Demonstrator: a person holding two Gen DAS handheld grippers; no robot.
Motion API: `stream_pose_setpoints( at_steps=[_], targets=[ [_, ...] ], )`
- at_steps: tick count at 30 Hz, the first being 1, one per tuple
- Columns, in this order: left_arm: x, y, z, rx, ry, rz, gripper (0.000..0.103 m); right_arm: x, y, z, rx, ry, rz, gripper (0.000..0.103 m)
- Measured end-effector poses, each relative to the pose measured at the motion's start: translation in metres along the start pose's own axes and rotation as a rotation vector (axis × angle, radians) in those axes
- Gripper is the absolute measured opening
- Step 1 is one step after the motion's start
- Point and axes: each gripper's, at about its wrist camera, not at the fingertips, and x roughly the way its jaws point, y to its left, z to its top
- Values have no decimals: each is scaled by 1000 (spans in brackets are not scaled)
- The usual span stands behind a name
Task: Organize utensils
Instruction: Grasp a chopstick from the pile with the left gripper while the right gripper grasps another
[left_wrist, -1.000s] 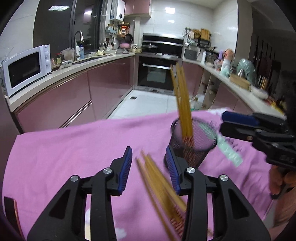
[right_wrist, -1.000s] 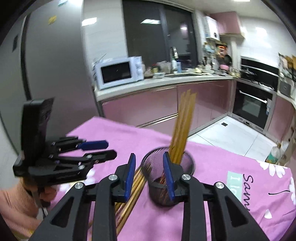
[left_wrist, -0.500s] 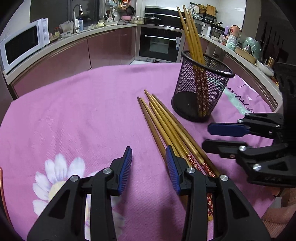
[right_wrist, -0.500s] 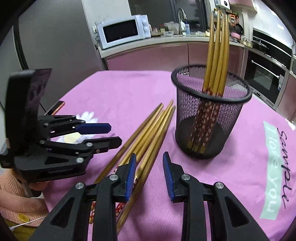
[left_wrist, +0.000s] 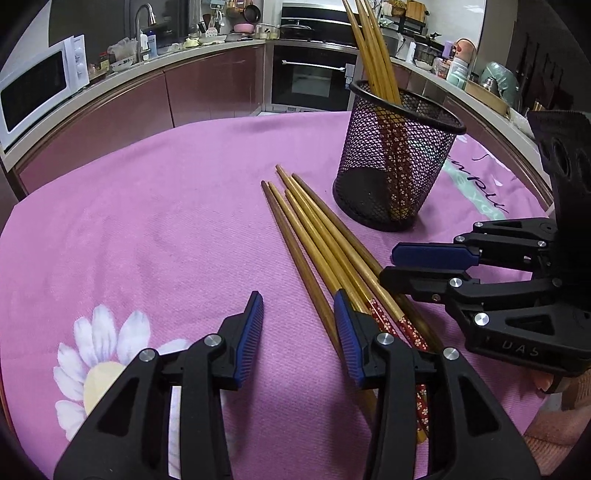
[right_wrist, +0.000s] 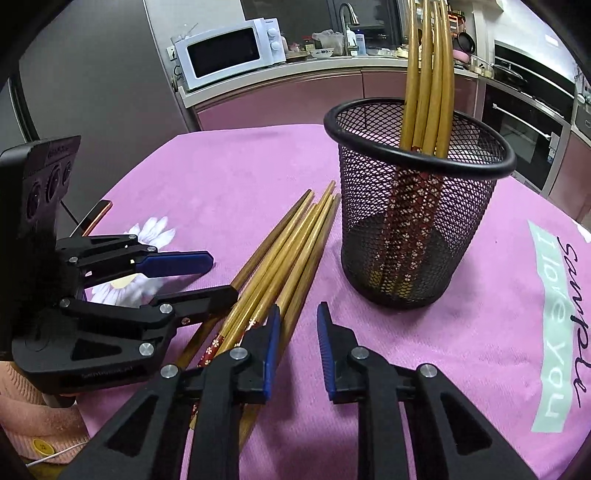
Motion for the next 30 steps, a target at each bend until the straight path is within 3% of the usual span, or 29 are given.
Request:
stream_pose_setpoints(
  at_steps=[10,17,22,26,30],
  targets=[
    [2,1,3,6,24,-7,40,9,9,6,-8,19,-39,18],
    [12,-2,11,15,35,32,32,22,17,12,-20,18,-96,13],
    [16,2,17,-8,38,35,26,25,14,17,3,9,-93,11],
    [19,3,21,-43,40,31,12,23,8,16,36,1,-74,7],
    [19,6,21,-77,36,27,10,17,5,14,56,-14,-48,5]
  ],
)
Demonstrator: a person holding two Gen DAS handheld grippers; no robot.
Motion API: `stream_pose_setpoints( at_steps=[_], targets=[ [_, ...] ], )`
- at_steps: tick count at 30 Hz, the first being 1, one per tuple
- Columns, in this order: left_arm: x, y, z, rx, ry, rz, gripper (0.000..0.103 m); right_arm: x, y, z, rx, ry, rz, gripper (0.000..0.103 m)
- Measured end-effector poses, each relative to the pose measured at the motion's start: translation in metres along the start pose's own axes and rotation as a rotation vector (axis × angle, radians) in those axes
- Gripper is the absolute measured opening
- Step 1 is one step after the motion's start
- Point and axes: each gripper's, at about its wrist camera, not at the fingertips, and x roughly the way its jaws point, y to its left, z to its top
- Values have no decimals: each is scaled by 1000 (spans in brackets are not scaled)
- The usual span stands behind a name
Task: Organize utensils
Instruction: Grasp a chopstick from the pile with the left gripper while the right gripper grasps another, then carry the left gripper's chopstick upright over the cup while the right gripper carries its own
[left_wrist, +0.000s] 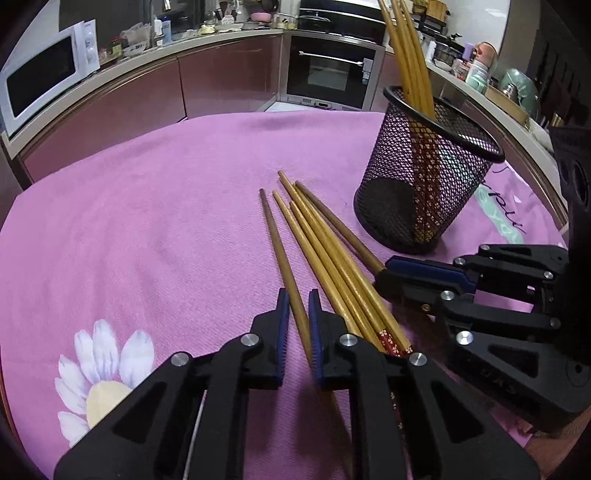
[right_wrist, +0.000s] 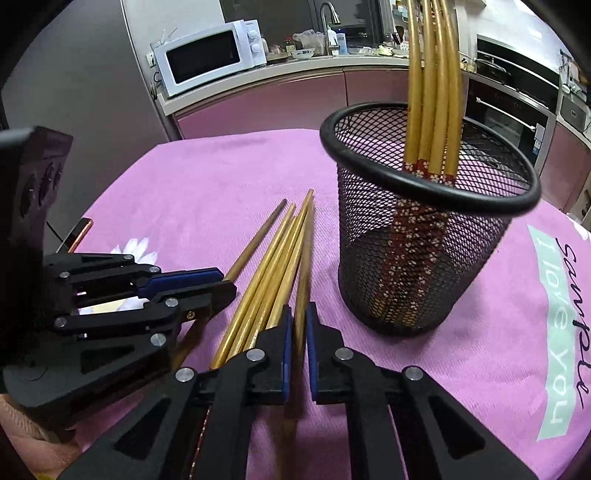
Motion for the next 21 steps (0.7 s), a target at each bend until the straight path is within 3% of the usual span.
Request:
stream_pose_setpoints(
  at_steps=[9,21],
  targets=[
    [-16,7,-7,-43,-22,-45,8,-25,-3,-2,-2,-43,69,5],
    [-84,18,2,-69,-150,-165,8,-81,-7,7,-20,-188,144,5]
  ],
)
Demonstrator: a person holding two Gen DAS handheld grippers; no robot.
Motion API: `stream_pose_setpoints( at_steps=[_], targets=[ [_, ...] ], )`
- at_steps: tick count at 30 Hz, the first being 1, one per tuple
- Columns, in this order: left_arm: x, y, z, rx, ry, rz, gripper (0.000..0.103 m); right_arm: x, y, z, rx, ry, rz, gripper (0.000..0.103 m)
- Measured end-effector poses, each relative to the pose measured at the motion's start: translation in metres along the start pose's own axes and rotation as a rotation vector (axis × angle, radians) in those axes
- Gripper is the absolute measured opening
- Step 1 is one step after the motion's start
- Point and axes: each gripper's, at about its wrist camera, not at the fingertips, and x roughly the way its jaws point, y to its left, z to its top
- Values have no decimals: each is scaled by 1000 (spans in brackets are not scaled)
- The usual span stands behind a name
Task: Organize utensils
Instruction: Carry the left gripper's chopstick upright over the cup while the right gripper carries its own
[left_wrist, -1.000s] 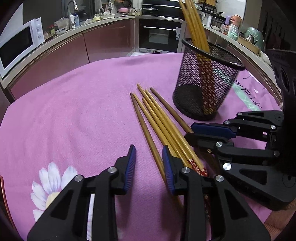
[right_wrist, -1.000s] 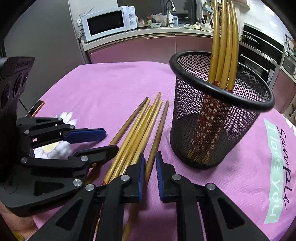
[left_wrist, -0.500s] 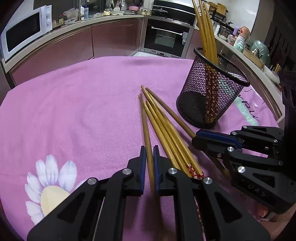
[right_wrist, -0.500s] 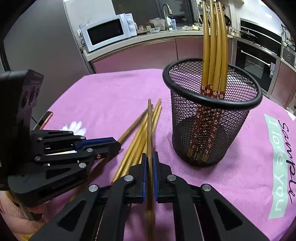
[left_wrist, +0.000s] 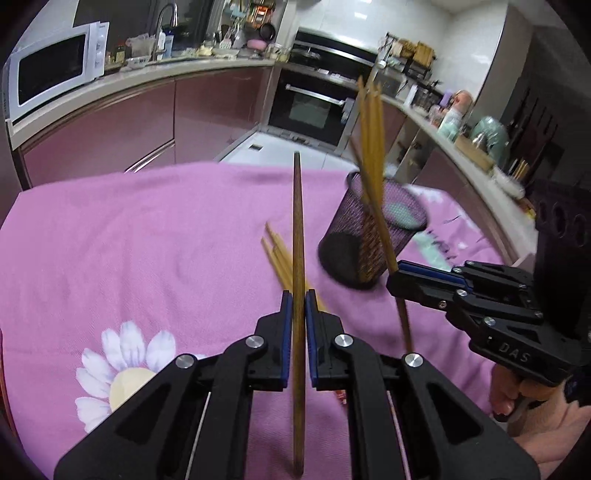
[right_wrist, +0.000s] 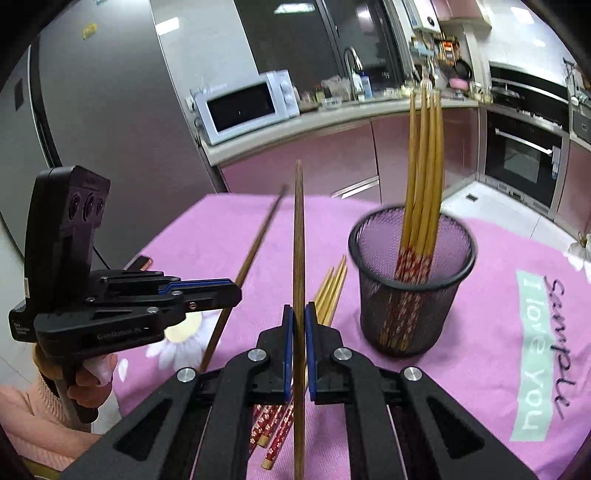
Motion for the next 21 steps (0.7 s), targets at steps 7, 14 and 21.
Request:
stream_pose_setpoints(
  at_steps=[7,14,21],
  targets=[
    [-46,-4,20,7,-112,-71,8,-31,-7,16,-7,-99,4,5],
    [-76,-10,39,5,-207,-103,8,-47,-12,29,-18,-163,-20,5],
    [-83,-29,70,26,-263,-119,8,-69,-12,50,-53,-227,-47,5]
  ],
)
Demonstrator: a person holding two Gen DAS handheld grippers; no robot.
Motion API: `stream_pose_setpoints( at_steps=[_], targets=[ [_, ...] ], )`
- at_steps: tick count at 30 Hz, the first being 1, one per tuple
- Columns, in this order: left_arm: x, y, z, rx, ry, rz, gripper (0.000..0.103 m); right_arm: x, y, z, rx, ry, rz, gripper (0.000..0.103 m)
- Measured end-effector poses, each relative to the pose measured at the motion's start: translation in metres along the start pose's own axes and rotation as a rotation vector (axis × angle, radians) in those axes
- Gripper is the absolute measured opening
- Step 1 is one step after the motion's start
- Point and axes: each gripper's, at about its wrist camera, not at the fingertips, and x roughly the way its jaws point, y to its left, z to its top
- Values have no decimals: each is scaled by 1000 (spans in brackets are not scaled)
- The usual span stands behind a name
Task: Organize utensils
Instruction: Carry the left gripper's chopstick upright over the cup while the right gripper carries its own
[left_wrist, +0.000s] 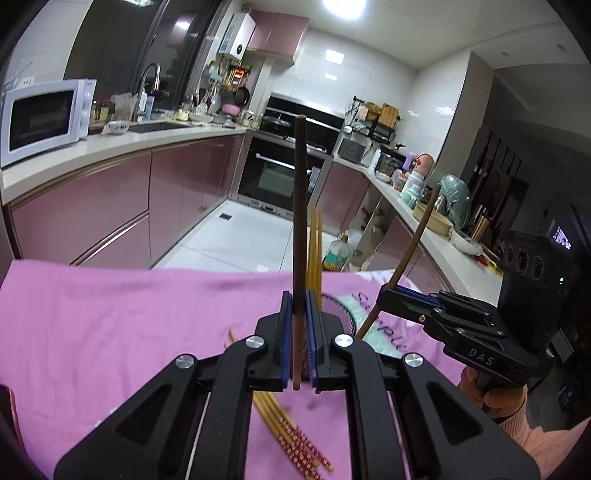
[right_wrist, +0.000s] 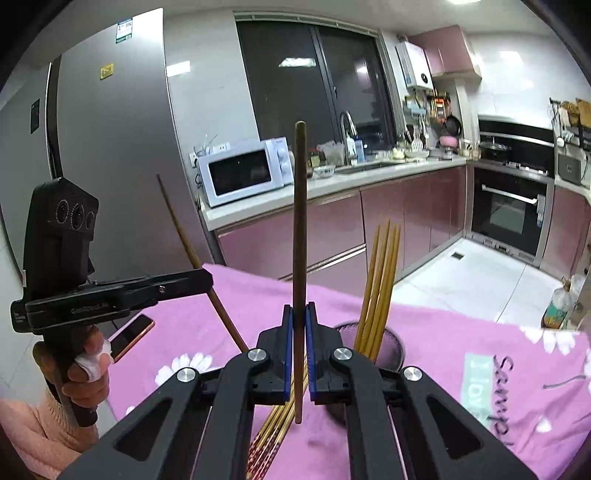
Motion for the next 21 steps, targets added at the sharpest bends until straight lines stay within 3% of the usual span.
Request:
stream_pose_setpoints(
  at_steps=[11,21],
  targets=[
    [9,-28,52,48,-83,-33,8,-20,-17,37,-21,-114,-56,5],
    [65,-29,53,72,28,6,8,15,-35,24,8,-8,-94,5]
  ],
)
